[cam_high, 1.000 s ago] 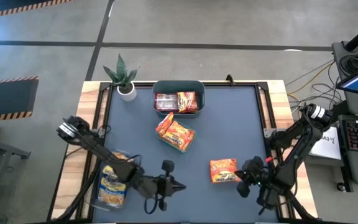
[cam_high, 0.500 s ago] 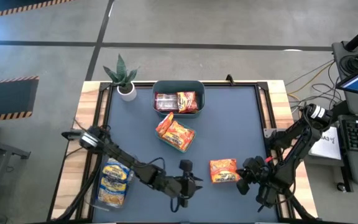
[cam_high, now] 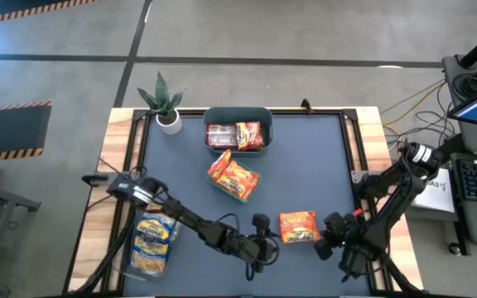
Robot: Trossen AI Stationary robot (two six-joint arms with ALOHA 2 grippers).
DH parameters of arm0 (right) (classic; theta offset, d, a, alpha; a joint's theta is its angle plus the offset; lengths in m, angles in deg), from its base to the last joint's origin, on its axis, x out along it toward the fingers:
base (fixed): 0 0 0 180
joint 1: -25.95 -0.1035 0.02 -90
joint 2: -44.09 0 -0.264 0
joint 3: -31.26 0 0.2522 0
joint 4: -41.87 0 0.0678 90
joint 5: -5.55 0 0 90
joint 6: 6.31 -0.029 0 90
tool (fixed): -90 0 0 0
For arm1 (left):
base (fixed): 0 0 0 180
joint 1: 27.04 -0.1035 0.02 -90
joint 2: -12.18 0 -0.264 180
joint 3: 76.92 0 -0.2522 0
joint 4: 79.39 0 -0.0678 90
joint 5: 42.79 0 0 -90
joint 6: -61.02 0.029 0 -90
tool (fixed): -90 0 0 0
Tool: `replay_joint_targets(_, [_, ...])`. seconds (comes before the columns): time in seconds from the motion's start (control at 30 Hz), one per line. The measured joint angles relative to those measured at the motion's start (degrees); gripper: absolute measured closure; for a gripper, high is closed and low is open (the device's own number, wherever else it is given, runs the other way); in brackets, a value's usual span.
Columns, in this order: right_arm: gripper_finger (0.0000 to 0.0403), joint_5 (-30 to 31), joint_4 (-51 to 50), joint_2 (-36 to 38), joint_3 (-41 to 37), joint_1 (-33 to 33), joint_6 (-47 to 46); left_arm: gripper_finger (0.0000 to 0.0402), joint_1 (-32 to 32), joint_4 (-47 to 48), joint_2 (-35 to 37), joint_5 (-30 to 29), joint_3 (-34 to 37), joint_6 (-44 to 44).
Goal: Sort Maruchan noodles
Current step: Put the orange noodle pack into the green bin
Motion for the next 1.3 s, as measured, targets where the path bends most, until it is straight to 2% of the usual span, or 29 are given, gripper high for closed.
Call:
replay_joint_targets(0.4, [0.0394, -1.4, 2.1, -5.9, 0.0, 0.1, 0.9, 0.021, -1.0, -0.2, -1.2, -0.1, -1.6, 0.9])
replay_joint_targets(0.73, [0.0394, 1.9, 4.8, -7.1, 0.0, 0.3, 1.9, 0.0169, -1.0, -0.2, -1.2, -0.3, -1.5, 2.0])
replay_joint_targets(1.1, [0.0394, 2.2, 12.1, -7.1, 0.0, 3.8, 12.1, 0.0157, -1.4, -2.1, -4.3, -1.5, -1.7, 6.6])
replay_joint_targets(1.17, [0.0394, 2.2, 12.0, -7.1, 0.0, 4.0, 12.5, 0.0157, -1.4, -3.2, -4.8, -4.2, -1.9, 7.4])
replay_joint_targets(1.3, [0.0394, 2.2, 12.0, -7.1, 0.0, 4.0, 12.9, 0.0157, -1.7, -3.2, -4.9, -4.7, -1.9, 7.0])
